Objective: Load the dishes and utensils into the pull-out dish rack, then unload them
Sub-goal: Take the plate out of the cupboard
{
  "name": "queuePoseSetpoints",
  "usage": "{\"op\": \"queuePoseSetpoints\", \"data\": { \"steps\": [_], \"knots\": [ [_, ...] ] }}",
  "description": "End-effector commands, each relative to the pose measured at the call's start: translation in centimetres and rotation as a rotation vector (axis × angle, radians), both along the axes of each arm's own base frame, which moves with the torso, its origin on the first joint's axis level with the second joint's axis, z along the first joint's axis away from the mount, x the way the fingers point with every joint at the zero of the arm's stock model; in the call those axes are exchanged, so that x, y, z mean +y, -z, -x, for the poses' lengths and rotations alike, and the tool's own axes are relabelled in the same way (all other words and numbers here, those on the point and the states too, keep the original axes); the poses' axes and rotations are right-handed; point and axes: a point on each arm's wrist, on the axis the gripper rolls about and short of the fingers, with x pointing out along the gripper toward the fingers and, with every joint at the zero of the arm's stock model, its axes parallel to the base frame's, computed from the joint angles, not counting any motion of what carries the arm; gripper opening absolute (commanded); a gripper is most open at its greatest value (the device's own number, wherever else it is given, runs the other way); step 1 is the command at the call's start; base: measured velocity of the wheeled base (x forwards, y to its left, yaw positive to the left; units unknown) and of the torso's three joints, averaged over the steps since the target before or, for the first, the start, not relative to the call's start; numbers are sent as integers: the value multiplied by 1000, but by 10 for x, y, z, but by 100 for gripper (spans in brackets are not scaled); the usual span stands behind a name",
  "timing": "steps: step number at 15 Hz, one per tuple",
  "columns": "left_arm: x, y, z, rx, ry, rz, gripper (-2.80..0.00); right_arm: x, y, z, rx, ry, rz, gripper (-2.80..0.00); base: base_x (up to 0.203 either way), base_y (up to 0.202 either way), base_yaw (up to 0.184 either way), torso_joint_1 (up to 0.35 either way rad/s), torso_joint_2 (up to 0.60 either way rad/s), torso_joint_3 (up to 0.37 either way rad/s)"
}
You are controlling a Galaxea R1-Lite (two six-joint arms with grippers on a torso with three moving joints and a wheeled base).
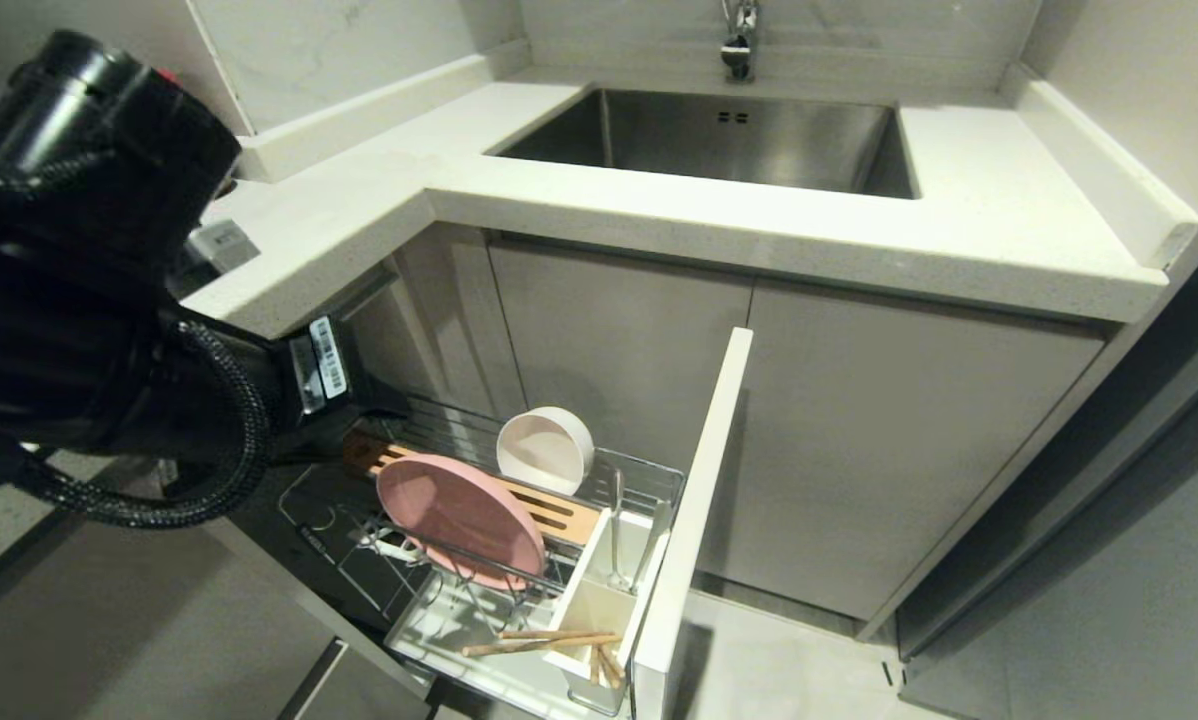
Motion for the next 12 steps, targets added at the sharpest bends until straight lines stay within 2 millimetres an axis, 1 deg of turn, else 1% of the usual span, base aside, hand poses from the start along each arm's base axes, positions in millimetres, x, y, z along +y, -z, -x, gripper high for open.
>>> {"op": "queuePoseSetpoints", "data": {
  "steps": [1,2,4,5,8,10,12],
  "knots": [
    [-4,27,-11,85,-77,7,0,0,7,-2,26,0,0,-280,0,0,0,0,0,0],
    [-7,38,-16,90,-96,17,0,0,7,-2,26,0,0,-280,0,0,0,0,0,0],
    [-14,61,-34,57,-127,48,0,0,7,-2,26,0,0,-280,0,0,0,0,0,0],
    [-14,71,-43,52,-154,44,0,0,7,-2,26,0,0,-280,0,0,0,0,0,0],
    [-22,93,-64,19,-176,49,0,0,8,-2,26,0,0,-280,0,0,0,0,0,0],
    [-25,106,-75,29,-187,38,0,0,7,-2,26,0,0,-280,0,0,0,0,0,0],
    [-29,116,-85,31,-192,38,0,0,7,-2,26,0,0,-280,0,0,0,0,0,0]
  ]
}}
